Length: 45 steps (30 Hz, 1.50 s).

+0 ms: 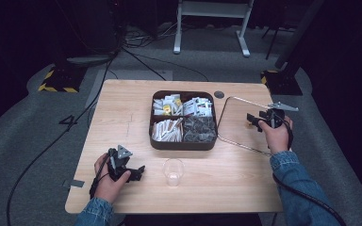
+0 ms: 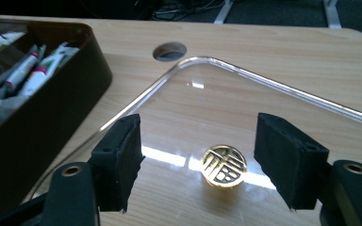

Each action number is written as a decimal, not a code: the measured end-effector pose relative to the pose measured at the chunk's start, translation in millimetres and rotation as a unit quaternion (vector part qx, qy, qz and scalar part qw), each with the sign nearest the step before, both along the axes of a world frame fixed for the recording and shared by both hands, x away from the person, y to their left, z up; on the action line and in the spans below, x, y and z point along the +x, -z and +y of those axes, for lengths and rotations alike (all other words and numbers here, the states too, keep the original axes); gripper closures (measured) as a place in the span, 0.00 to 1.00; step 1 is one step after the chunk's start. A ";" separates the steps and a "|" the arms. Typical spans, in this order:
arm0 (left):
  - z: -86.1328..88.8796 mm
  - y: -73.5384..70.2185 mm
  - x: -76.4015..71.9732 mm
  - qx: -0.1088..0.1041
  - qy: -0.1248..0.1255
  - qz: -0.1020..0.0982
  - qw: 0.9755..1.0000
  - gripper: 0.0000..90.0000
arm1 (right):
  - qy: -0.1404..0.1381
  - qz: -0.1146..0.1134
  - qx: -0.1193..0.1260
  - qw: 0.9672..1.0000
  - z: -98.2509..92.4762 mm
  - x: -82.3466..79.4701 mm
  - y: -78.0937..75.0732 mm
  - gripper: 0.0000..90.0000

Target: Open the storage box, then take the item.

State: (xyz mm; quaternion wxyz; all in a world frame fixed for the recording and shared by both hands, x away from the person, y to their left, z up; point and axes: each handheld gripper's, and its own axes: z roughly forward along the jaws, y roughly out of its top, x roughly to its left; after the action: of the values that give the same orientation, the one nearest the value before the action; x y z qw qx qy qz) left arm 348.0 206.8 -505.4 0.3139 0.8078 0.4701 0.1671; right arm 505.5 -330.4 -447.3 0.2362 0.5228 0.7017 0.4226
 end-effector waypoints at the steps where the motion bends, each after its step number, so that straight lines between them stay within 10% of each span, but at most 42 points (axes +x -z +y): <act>1: 0.0 0.0 0.1 0.000 0.000 0.000 1.000 0.00 | -0.003 -0.004 0.000 1.000 1.4 -0.4 -2.0 0.37; 17: -0.6 -0.2 0.6 0.000 -0.001 0.002 1.000 0.00 | -0.073 -0.034 0.011 0.997 51.7 -7.6 -28.7 0.38; 30: -0.5 0.1 -1.4 -0.001 0.000 0.000 1.000 0.00 | -0.181 -0.034 0.000 0.983 113.3 -22.4 -38.0 0.49; 45: -0.5 0.1 -1.4 -0.001 0.000 0.000 1.000 0.00 | -0.241 0.010 -0.017 0.970 162.2 -25.1 -9.7 0.50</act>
State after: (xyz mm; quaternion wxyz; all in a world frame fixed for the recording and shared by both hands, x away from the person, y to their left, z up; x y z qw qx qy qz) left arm 346.6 206.3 -505.5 0.3144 0.8075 0.4703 0.1668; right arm 480.4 -168.2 -437.6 0.1293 0.3379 0.8166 0.4497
